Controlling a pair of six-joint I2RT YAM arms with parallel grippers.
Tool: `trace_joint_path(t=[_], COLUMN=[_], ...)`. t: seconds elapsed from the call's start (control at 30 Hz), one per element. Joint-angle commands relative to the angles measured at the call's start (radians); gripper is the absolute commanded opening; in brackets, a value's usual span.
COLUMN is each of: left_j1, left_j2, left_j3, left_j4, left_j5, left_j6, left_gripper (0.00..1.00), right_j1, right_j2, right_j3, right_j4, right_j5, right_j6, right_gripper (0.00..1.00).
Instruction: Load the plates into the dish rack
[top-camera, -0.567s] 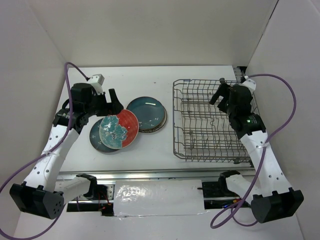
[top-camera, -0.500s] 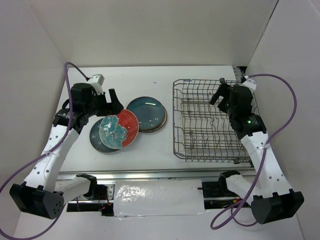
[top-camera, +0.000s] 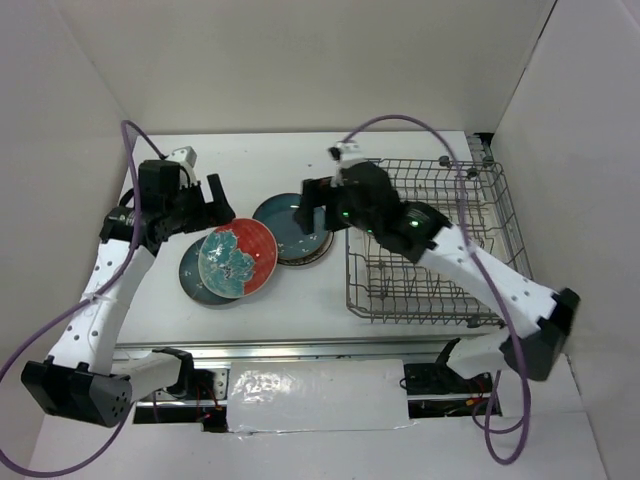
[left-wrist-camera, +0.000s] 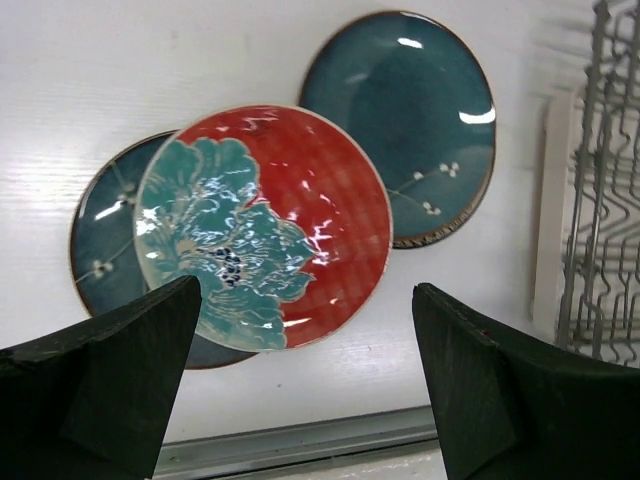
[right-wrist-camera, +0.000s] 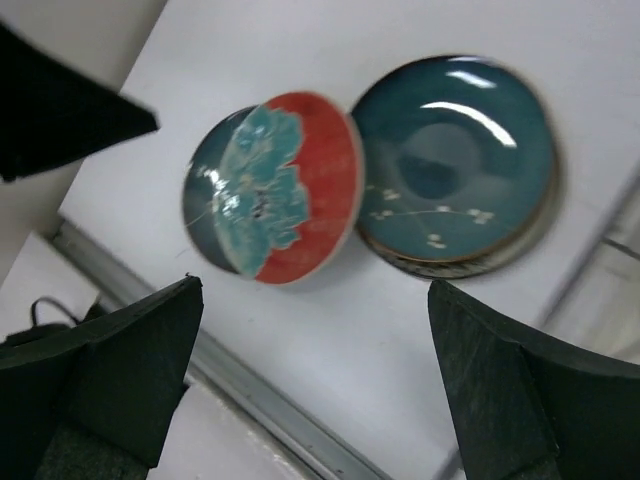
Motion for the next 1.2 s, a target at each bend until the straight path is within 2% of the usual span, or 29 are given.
trace_joint_path(t=[0.0, 0.1, 0.23, 0.37, 0.47, 0.63, 1.0, 1.07, 1.17], left_j1=[0.033, 0.080, 0.134, 0.142, 0.154, 0.158, 0.189, 0.191, 0.189], left_j2=[0.012, -0.041, -0.095, -0.066, -0.093, -0.156, -0.182, -0.184, -0.186], left_j3=[0.085, 0.080, 0.100, 0.160, 0.152, 0.085, 0.016, 0.010, 0.002], left_j4=[-0.114, -0.099, -0.077, -0.156, -0.145, -0.079, -0.038, -0.034, -0.025], left_j5=[-0.096, -0.066, 0.070, 0.014, -0.011, 0.083, 0.130, 0.134, 0.147], left_j6=[-0.076, -0.095, 0.006, 0.020, 0.022, 0.029, -0.003, -0.007, -0.004], left_gripper=[0.99, 0.99, 0.99, 0.99, 0.99, 0.99, 0.99, 0.99, 0.99], right_j1=[0.067, 0.078, 0.061, 0.025, -0.005, -0.011, -0.034, -0.035, -0.040], right_j2=[0.144, 0.287, 0.439, 0.592, 0.648, 0.752, 0.872, 0.883, 0.886], right_j3=[0.097, 0.151, 0.223, 0.330, 0.344, 0.429, 0.446, 0.438, 0.418], right_j4=[0.051, 0.081, 0.113, 0.068, 0.091, 0.045, 0.070, 0.082, 0.105], right_j5=[-0.147, -0.232, -0.304, -0.331, -0.364, -0.345, -0.391, -0.414, -0.437], right_j6=[-0.016, -0.006, 0.016, 0.046, 0.068, 0.057, 0.099, 0.099, 0.108], right_gripper=[1.00, 1.00, 0.99, 0.96, 0.94, 0.92, 0.87, 0.86, 0.77])
